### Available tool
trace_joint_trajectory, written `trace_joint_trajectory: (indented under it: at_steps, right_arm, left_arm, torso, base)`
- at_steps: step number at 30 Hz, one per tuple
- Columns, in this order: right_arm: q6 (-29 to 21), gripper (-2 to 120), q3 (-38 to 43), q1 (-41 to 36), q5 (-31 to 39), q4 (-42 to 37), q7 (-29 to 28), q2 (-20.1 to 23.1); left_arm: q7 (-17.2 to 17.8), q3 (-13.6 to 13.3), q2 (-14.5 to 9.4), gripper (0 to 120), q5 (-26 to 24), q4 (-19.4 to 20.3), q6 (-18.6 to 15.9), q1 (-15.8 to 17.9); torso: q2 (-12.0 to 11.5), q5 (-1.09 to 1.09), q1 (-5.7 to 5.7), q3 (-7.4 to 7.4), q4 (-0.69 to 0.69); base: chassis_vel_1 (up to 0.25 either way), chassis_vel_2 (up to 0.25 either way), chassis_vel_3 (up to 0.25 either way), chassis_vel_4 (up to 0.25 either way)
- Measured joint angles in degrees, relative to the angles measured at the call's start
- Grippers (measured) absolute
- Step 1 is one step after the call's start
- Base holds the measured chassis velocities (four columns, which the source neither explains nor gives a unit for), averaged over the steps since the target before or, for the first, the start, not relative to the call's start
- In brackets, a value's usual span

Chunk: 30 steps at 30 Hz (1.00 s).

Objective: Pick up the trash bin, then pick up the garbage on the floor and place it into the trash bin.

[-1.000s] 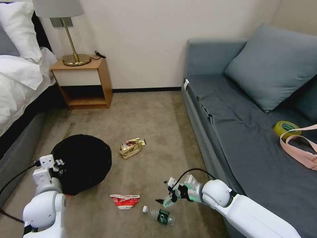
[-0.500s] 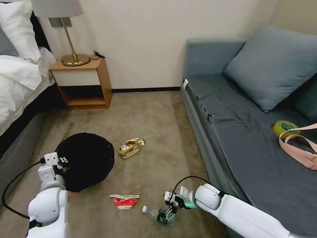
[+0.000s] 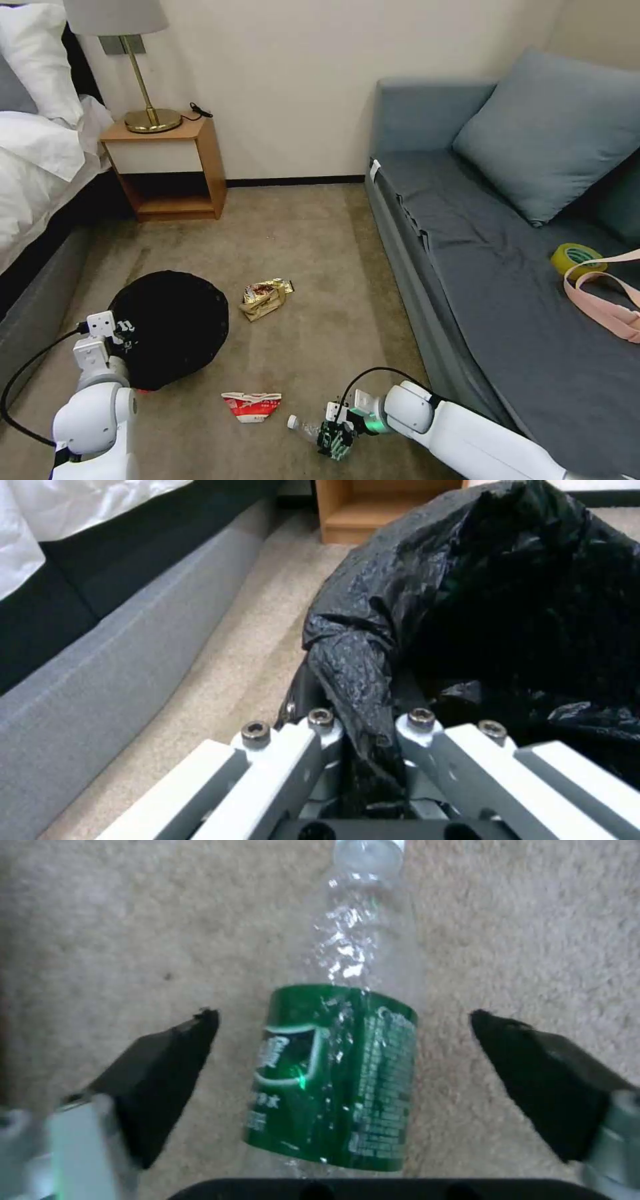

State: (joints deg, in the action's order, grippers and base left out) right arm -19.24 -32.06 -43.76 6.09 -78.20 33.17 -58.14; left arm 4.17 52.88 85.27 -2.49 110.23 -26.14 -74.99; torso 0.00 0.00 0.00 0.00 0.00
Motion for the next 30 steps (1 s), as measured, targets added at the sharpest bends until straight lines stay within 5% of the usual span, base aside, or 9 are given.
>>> trace_joint_trajectory:
  at_steps: [16, 24, 30]
  right_arm:
    - [1.19, 34, 2.66, -1.75, -1.27, 1.02, 1.66, -0.7]
    - [1.41, 17, 3.6, -1.9, -1.34, 0.87, 1.74, -0.64]
    - [2.09, 16, 6.74, -1.09, -1.24, -0.09, 1.93, -0.61]
  left_arm:
    - [-0.11, -0.2, -0.03, 3, -0.07, -0.07, 0.14, -0.01]
    - [-0.19, -0.29, -0.05, 3, -0.04, -0.07, 0.14, 0.01]
    - [-0.7, -0.23, -0.09, 3, -0.01, 0.12, 0.43, -0.51]
  torso:
    - [0.0, 0.0, 0.0, 0.0, 0.0]
    - [0.0, 0.0, 0.0, 0.0, 0.0]
    - [0.0, 0.0, 0.0, 0.0, 0.0]
  base:
    - [0.0, 0.0, 0.0, 0.0]
    - [0.0, 0.0, 0.0, 0.0]
    - [0.0, 0.0, 0.0, 0.0]
